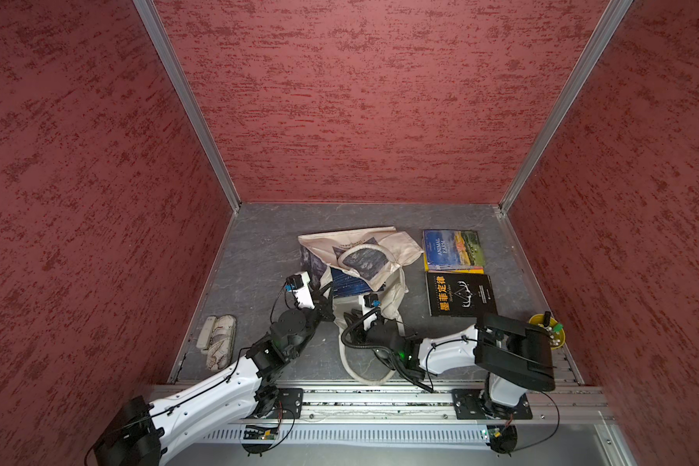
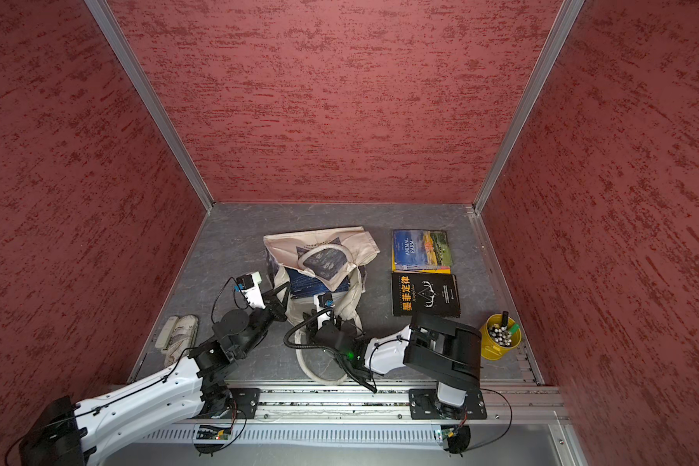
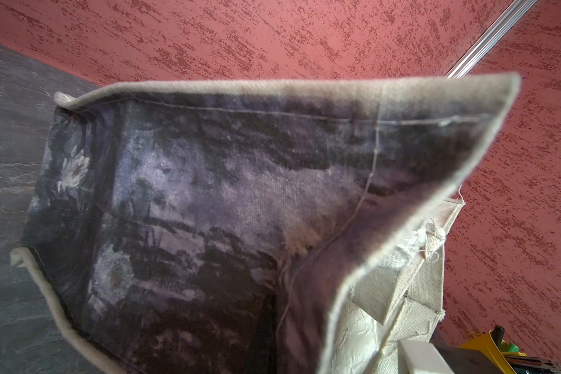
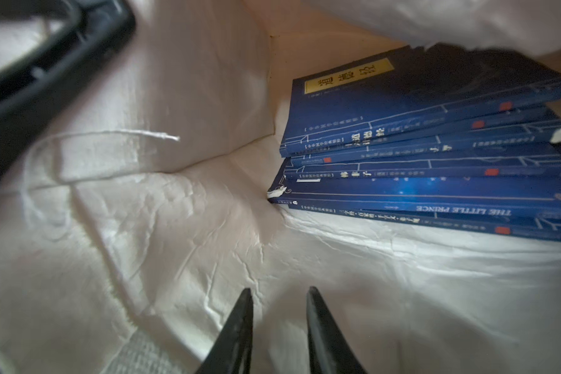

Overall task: Take out the books from the canvas bag
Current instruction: Pick up the book from the canvas bag.

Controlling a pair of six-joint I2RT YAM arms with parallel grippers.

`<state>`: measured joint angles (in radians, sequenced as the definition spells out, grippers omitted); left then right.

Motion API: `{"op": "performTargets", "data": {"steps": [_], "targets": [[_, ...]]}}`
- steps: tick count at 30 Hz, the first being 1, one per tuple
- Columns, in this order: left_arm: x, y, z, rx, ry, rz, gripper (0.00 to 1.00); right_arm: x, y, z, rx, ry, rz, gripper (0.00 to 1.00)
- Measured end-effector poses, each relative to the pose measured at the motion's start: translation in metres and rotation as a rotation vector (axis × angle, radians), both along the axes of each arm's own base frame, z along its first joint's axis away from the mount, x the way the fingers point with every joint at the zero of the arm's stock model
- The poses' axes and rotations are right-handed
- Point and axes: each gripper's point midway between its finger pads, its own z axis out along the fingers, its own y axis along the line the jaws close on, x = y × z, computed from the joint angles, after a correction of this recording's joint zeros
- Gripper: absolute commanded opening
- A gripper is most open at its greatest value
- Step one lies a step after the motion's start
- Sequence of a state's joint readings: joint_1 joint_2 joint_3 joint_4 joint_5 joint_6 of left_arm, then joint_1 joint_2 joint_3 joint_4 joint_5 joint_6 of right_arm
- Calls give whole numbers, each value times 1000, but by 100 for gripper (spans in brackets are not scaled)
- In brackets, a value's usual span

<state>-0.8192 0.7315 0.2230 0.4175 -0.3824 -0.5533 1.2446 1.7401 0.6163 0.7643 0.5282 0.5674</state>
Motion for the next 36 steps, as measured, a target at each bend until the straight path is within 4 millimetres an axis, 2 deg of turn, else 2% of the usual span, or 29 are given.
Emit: {"op": "performTargets", "data": {"steps": [4,8,10,13,19,29,32,36], "targets": [[0,0,0,0,1,0,0,3,1,-3,-34,-16,-18,31],[0,1,0,0,1,5,0,11,17,-11,-100,-16,-25,33],[0,1,-1,4,3,8,0,14,19,-15,-113,-9,-23,35],[0,2,-5,10,9,7,0,19,19,-19,-132,4,-27,44],[-4,2,-5,0,2,-8,0,38,15,-21,-135,51,-51,57],[-15,-4,1,-39,-35,-76,0,73,-3,-27,-107,166,-99,67],[-19,-6,1,-38,-51,-97,0,84,-10,-23,-95,181,-125,70],[-23,-8,-3,-31,-69,-124,0,102,-12,-6,-53,177,-162,70]]}}
